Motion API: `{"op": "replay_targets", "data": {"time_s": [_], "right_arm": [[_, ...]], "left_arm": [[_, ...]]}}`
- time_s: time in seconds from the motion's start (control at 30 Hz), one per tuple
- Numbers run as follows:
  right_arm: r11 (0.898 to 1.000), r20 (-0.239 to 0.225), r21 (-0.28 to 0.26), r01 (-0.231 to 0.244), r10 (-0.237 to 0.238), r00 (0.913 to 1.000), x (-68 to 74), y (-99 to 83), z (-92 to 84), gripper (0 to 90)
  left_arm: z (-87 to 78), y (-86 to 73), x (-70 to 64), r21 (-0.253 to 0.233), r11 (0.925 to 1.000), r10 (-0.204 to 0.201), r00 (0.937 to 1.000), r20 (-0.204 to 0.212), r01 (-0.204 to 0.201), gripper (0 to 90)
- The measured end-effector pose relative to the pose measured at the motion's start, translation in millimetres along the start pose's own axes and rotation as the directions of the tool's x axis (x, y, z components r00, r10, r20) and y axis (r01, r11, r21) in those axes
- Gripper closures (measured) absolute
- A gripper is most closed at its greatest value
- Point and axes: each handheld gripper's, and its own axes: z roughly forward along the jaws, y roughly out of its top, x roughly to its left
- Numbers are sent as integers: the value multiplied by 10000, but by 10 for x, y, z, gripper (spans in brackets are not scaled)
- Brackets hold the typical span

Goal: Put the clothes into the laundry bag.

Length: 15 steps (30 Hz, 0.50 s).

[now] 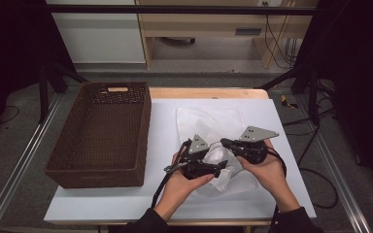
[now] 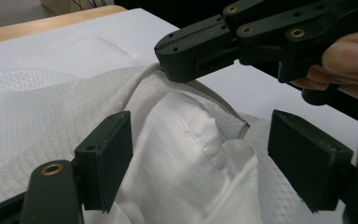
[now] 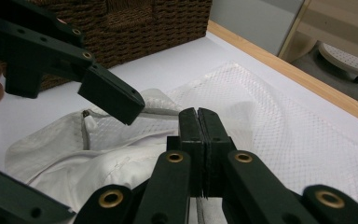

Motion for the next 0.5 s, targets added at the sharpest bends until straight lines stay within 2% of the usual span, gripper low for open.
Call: {"op": "replay_targets", "data": {"time_s": [0.33, 0.5], "right_arm": [[10000, -8, 6, 35, -35, 10000, 17, 8, -5, 899], [10000, -4, -7, 31, -31, 10000, 17, 8, -10, 899]], "left_arm": [[-166, 14, -32, -236, 9997, 16, 10000, 6, -16, 293], [-247, 18, -60, -210, 9997, 85, 9999, -105, -88, 397]]}}
